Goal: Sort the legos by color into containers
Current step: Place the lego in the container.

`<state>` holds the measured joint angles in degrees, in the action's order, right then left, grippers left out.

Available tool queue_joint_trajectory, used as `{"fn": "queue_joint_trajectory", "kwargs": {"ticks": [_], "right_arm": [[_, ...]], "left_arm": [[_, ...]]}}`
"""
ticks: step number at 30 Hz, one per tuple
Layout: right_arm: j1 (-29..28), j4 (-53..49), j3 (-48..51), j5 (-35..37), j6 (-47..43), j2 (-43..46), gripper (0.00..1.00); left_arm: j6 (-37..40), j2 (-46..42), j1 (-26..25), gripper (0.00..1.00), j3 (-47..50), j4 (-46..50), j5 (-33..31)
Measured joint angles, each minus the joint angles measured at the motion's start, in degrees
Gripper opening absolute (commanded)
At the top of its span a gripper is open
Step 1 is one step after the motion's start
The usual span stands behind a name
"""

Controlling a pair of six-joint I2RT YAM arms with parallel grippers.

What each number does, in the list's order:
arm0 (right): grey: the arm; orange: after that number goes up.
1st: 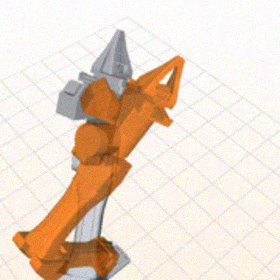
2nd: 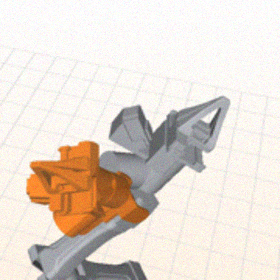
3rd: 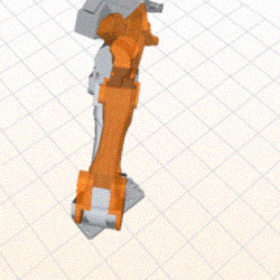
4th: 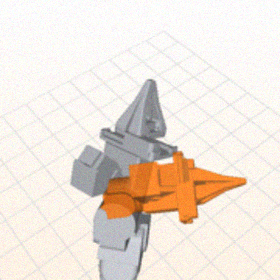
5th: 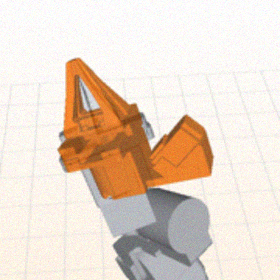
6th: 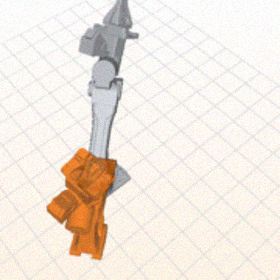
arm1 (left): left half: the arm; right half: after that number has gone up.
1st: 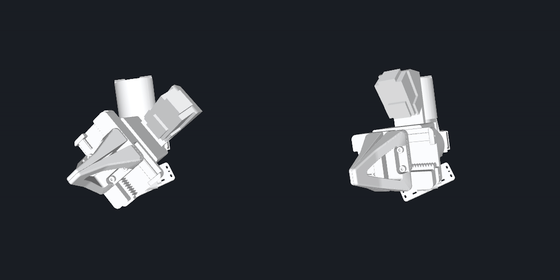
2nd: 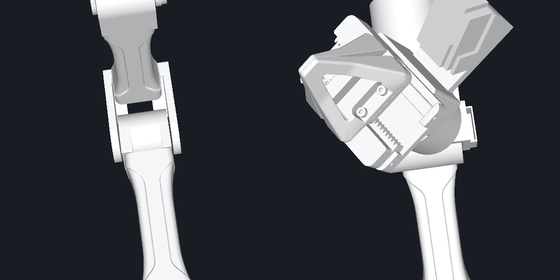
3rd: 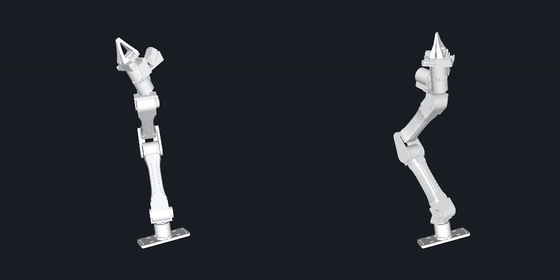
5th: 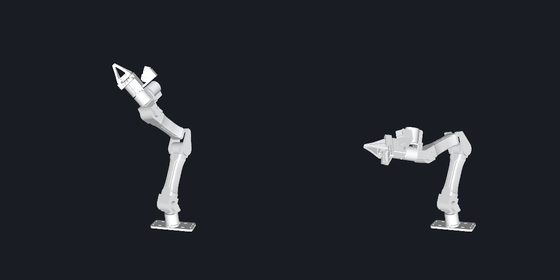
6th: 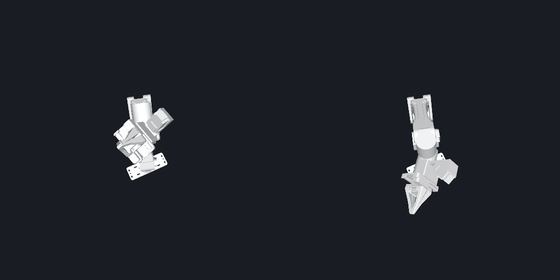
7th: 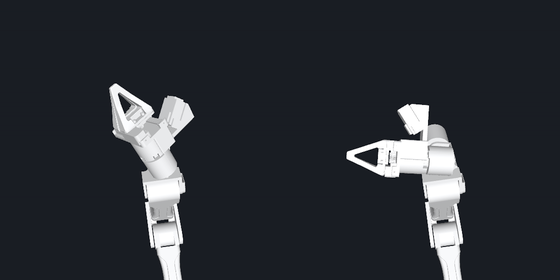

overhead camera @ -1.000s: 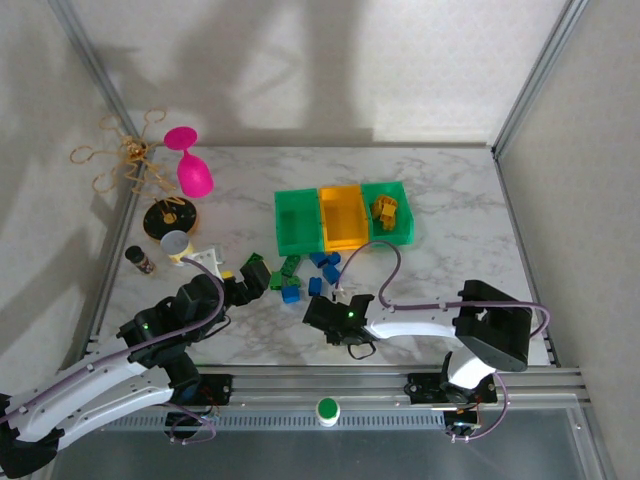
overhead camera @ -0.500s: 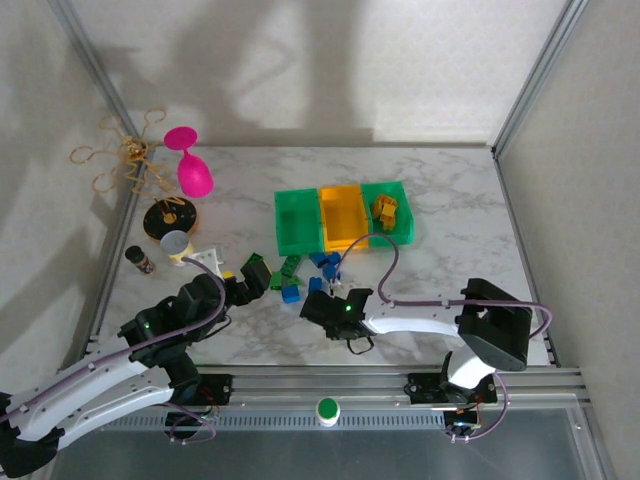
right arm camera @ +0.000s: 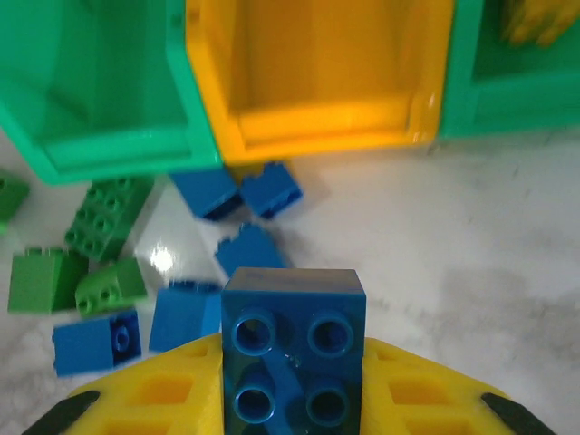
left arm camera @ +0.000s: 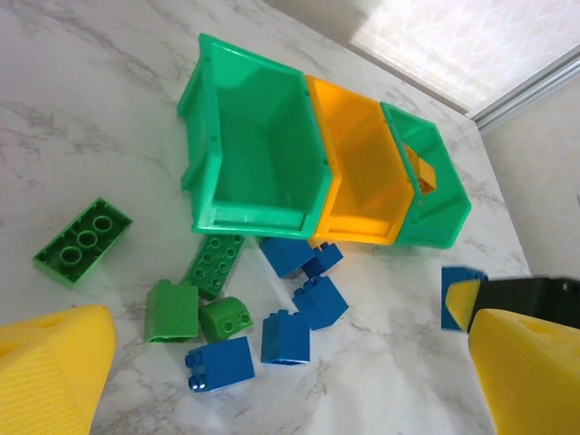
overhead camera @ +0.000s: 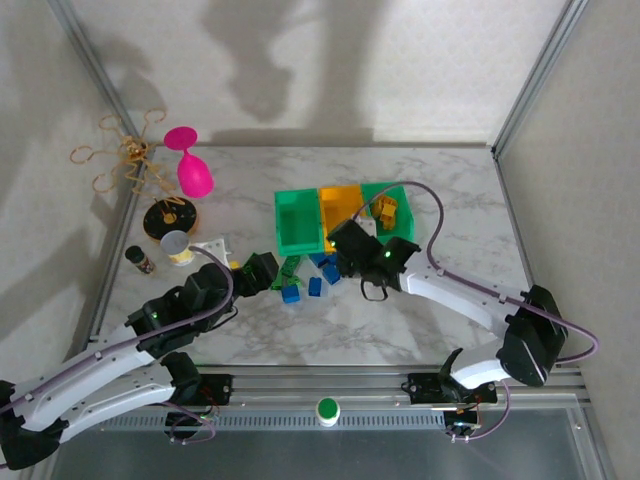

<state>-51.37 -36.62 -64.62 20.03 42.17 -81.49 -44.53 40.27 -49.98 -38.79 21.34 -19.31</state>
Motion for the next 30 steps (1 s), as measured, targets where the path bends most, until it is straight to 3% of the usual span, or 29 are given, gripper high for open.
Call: {"fn": "queue_joint_trajectory", "kwargs": {"ticks": [17, 30], "right_arm": [[14.8, 9.2, -14.6, -6.7, -14.7, -20.3, 0.25], [17.9, 11.4, -21.2, -8.1, -20.3, -32.1, 0.25]], "left_arm": [[2.4, 8.2, 1.3, 1.0, -1.6, -7.3, -0.2], [2.3, 7.9, 2.7, 1.0, -0.5, -9.5, -0.3]]}}
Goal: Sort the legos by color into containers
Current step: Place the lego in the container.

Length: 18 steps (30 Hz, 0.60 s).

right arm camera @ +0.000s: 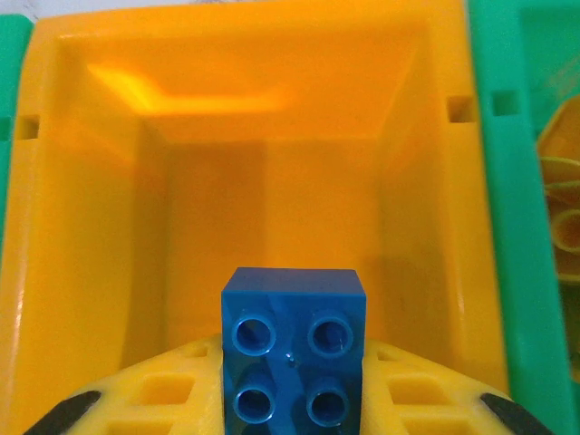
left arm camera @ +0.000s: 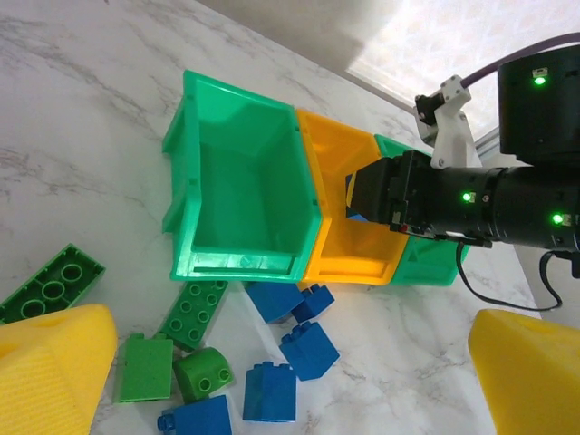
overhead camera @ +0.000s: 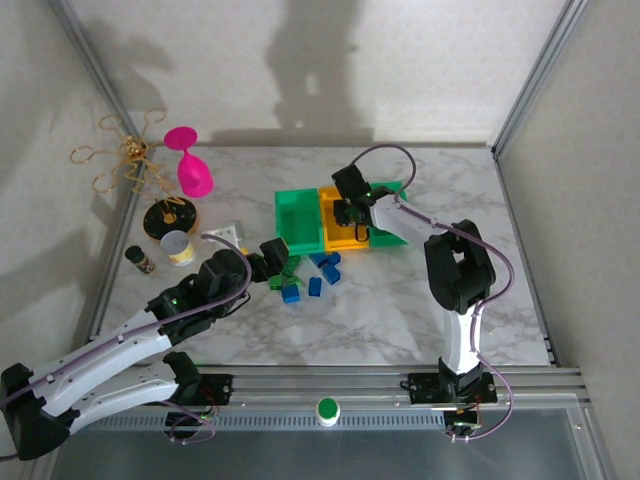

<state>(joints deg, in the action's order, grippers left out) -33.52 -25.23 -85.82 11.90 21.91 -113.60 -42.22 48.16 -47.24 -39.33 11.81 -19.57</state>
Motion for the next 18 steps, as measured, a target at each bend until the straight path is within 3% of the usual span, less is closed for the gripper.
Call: {"fn": "queue_joint_trajectory", "kwargs": {"ticks": [18], "right_arm": [[0.2, -0.6, -7.3, -0.6, -3.1, -7.3, 0.35]], "left_arm": [[0.0, -0.2, 0.4, 1.0, 0.3, 0.0, 0.1]]}}
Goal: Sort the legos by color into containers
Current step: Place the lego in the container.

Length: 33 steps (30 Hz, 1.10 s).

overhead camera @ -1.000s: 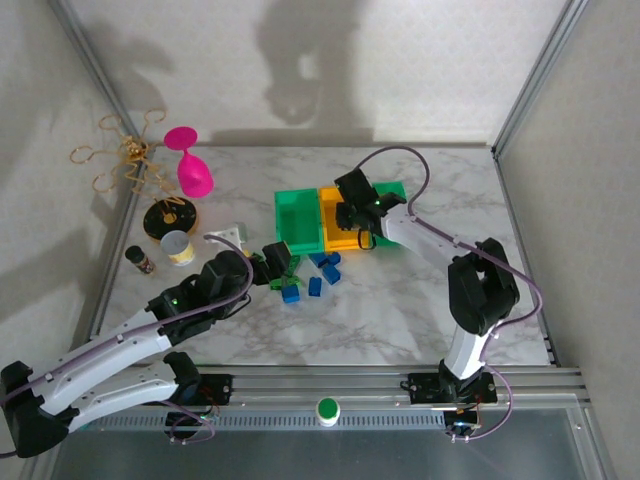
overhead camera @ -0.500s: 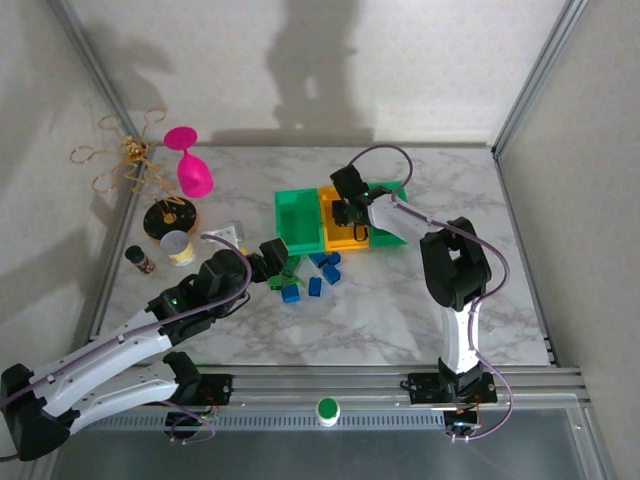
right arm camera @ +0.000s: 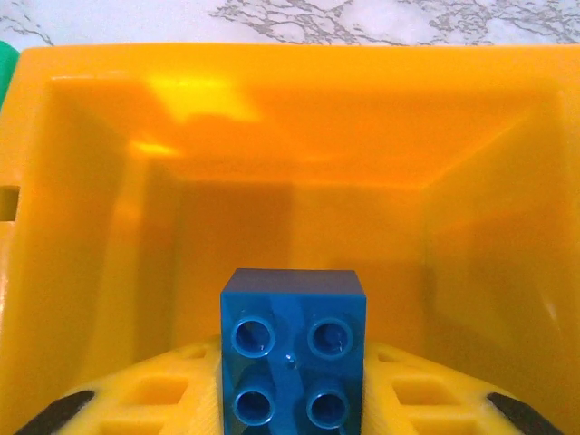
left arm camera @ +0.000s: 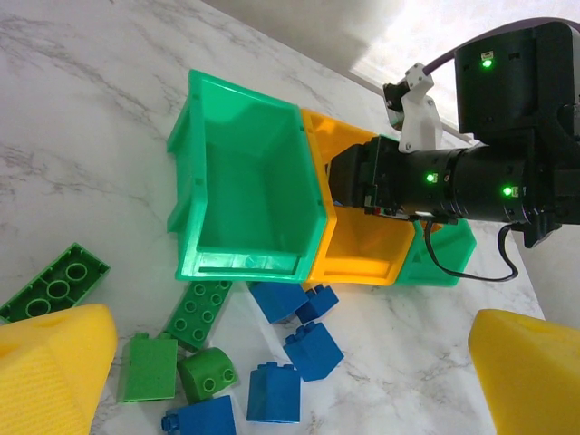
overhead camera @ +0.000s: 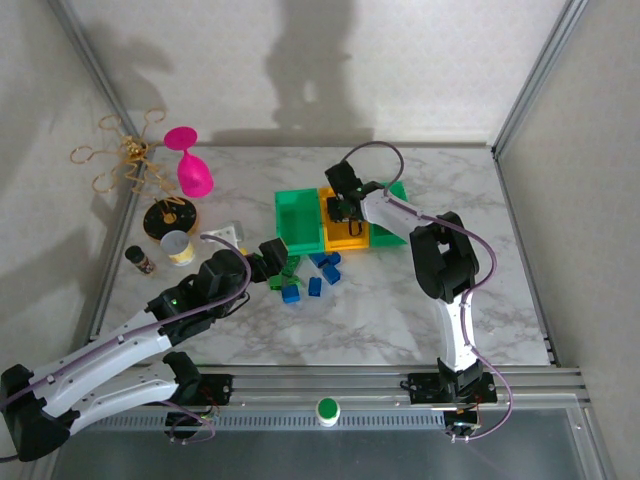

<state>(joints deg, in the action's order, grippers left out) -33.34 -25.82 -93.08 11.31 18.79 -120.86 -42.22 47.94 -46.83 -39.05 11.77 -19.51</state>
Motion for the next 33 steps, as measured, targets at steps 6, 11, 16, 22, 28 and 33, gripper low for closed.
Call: {"fn": "queue_joint_trajectory", "kwargs": {"ticks": [6, 11, 16, 22, 28, 33], "right_arm": [[0.0, -0.4, 0.0, 0.0, 0.0, -0.2, 0.37], [0.0, -0.6, -0.5, 0.0, -0.1, -0.5, 0.4], [0.0, -0.7, -1.1, 0.0, -0.2, -0.5, 0.44], [0.0, -1.2, -2.0, 0.0, -0.2, -0.4, 0.43], [0.0, -2.1, -2.3, 0.0, -0.2, 1.7, 0.43], [-0.3, -2.3, -1.2, 0.5, 0.3, 7.9, 0.43]], "left_arm": [[0.0, -0.4, 0.2, 1.0, 0.2, 0.0, 0.0], [0.0, -0.5, 0.2, 1.0, 0.2, 0.0, 0.0], [0.0, -1.2, 0.5, 1.0, 0.2, 0.0, 0.0], [0.0, -1.8, 0.5, 1.0, 0.2, 0.2, 0.0], [0.0, -2.2, 0.6, 1.0, 0.2, 0.8, 0.0], [-0.1, -3.1, 0.6, 1.0, 0.2, 1.4, 0.0]]}}
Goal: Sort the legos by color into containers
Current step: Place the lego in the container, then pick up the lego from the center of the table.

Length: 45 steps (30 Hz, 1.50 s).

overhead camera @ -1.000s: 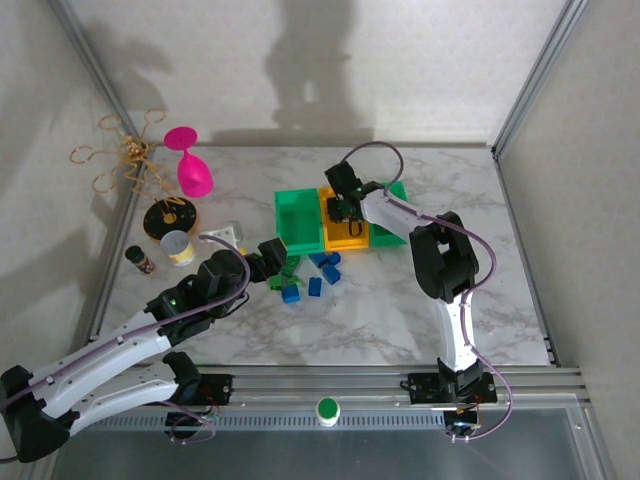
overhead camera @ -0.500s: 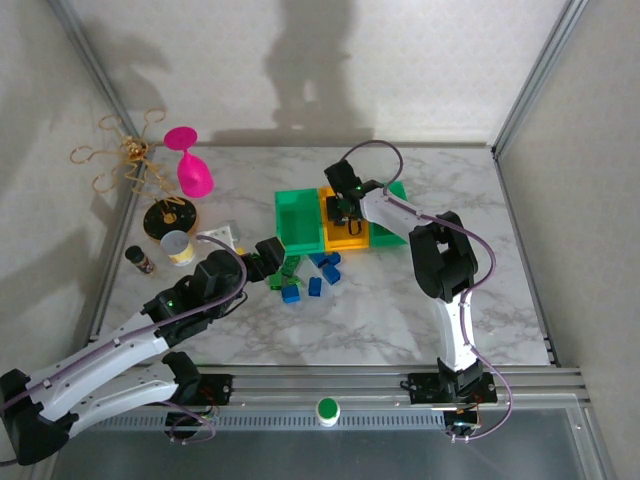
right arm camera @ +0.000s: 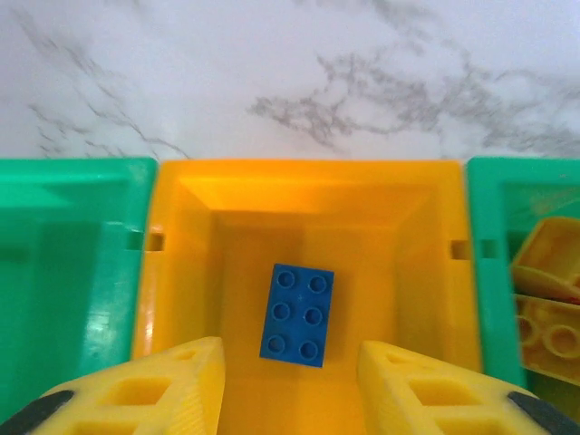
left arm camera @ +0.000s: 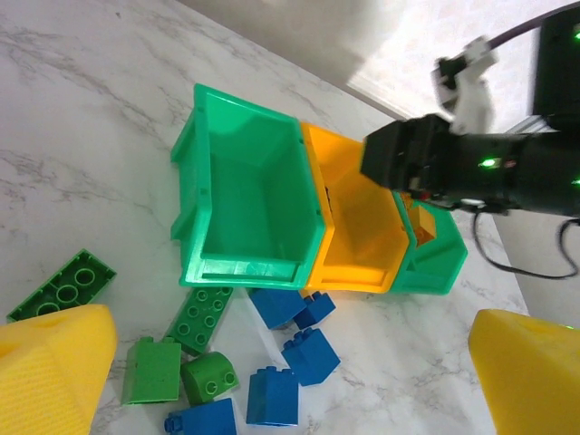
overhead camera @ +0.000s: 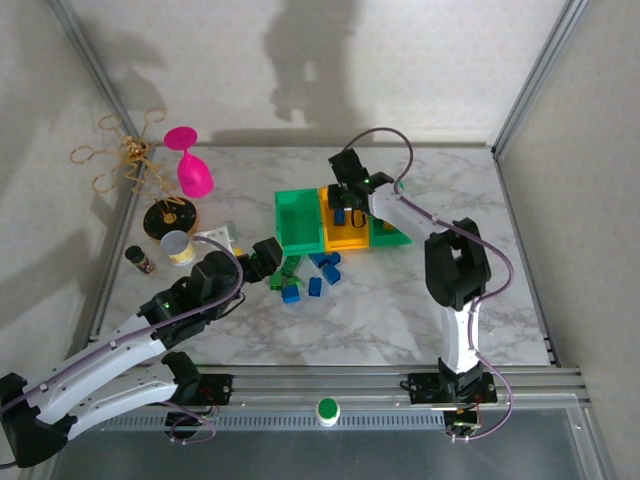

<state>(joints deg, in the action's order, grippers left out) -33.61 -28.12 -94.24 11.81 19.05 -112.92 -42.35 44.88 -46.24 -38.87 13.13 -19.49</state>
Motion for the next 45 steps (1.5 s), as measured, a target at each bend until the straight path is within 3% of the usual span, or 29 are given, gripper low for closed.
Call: {"fn": "queue_joint_trajectory", "kwargs": {"ticks": [10, 16, 25, 35, 45], "right_arm": [[-7.8, 0.5, 15.9, 1.9, 4.6, 17.0, 0.45], [-14.6, 0.5, 25.7, 2.1, 8.4, 20.3, 0.5], [-18.3, 3.1, 37.5, 1.6, 13.4, 22.4, 0.55], [-18.3, 6.6, 37.7, 1.7, 10.7, 17.7, 0.55], [-17.4, 8.3, 34.2, 1.6, 5.9, 13.0, 0.48]], "left_arm": [[-1.8, -4.7, 0.0, 0.99, 2.5, 2.1, 0.5], [-3.4, -7.3, 0.0, 1.0, 5.9, 3.4, 0.9], [-4.5, -8.3, 0.0, 1.0, 9.1, 3.5, 2.2], [-4.5, -6.8, 0.0, 1.0, 9.1, 2.8, 2.2], [-4.4, -6.1, 0.0, 1.0, 9.1, 2.4, 2.4]]}}
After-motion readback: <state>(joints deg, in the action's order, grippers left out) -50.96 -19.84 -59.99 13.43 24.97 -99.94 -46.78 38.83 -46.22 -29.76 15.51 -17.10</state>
